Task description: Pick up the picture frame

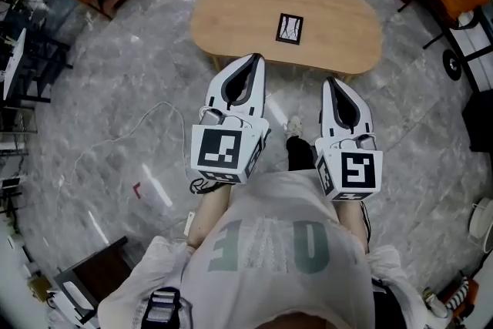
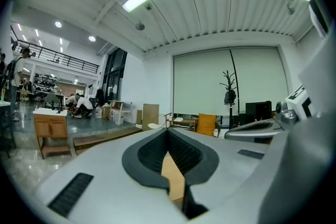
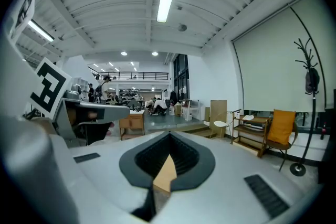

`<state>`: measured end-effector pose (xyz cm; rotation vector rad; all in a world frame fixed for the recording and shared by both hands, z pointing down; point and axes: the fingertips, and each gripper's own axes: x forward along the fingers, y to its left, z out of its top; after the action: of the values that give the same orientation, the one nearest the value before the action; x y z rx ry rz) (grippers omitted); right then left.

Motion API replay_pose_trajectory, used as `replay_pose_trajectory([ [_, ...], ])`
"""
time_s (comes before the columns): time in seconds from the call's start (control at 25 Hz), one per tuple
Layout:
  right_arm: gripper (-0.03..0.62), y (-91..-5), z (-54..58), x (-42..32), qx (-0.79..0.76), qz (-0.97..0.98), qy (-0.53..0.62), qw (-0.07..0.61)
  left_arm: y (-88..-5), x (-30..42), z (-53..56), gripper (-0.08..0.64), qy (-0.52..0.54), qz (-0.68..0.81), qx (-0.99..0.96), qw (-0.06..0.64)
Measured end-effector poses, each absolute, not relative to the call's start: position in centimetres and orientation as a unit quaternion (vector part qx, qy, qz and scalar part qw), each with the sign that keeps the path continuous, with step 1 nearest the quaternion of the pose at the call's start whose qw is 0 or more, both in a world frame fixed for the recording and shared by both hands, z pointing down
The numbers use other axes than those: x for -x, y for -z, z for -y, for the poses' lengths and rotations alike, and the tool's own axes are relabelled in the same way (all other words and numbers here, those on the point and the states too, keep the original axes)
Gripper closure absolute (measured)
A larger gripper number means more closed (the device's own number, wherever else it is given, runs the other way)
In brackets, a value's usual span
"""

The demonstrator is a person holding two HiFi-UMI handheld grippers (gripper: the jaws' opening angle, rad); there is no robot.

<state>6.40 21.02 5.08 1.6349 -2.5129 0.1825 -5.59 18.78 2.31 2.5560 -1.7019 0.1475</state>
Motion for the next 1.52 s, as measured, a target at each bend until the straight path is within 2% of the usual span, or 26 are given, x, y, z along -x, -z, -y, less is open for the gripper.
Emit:
replay_pose_trajectory([
  [0.72, 0.588, -4.2, -2.4, -7.8, -0.463, 0.879, -0.099, 0.057, -0.1, 4.1, -1.4, 0.551, -0.049, 0.603, -0.796, 0.024],
  [1.16, 0.588, -3.1, -0.8, -6.6, -0.454, 0.886, -0.085, 0.044, -1.1, 2.7, 0.1, 0.551, -0.05, 0.565, -0.823, 0.033],
  [1.52, 0.588, -1.7, -0.1, -6.1, -0.501, 0.863, -0.066, 0.027, 0.7, 1.7, 1.6, 0.551, -0.032, 0.501, -0.865, 0.009],
])
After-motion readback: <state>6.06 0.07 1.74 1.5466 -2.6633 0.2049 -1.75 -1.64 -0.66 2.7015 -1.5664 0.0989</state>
